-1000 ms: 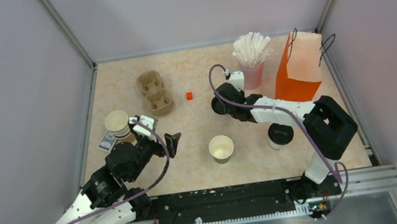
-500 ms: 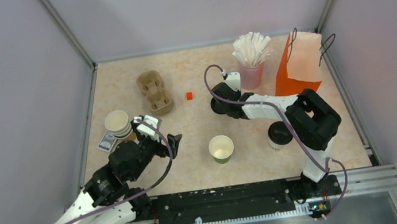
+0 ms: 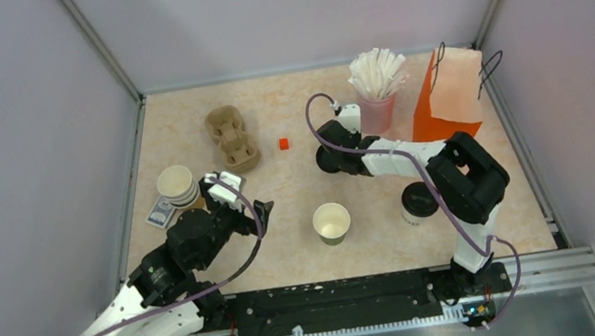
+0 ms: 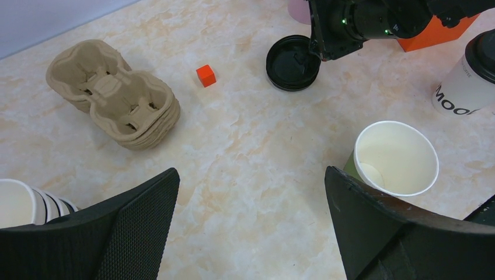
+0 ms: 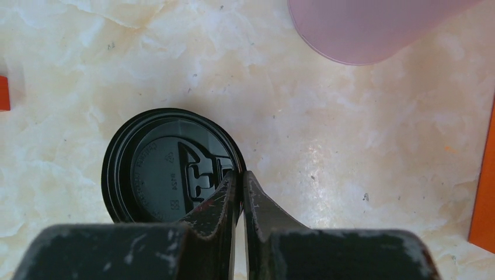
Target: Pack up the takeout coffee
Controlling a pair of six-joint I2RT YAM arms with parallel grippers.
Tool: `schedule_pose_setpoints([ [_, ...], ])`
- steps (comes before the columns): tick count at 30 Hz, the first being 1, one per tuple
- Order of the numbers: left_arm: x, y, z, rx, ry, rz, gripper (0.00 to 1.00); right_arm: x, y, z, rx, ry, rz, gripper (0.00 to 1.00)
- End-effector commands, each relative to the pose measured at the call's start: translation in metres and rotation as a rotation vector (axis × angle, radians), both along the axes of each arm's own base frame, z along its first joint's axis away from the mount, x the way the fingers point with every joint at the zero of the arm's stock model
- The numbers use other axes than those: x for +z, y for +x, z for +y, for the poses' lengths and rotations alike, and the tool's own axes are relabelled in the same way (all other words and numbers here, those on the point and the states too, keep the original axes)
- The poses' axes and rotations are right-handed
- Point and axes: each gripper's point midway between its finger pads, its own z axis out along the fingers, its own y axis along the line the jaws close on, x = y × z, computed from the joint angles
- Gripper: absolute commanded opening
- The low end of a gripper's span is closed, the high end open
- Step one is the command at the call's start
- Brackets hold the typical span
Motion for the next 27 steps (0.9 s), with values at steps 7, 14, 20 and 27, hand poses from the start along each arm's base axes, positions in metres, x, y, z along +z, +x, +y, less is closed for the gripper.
schedule_pose_setpoints([
  [7,0.003,0.005,0.000,0.019,0.000,-0.022,0.99,0.060,0.012,0.000,0.004,0.042,-0.112,0.02],
  [14,0.003,0.004,0.000,0.019,-0.011,-0.016,0.99,0.093,0.004,0.004,0.071,0.109,-0.154,0.02],
  [20,0.015,-0.001,-0.010,-0.048,-0.052,-0.048,0.98,0.129,-0.026,0.010,0.179,0.246,-0.167,0.02],
  [27,0.031,-0.047,-0.062,-0.549,0.038,-0.275,0.90,0.145,-0.090,0.027,0.395,0.453,-0.071,0.03],
])
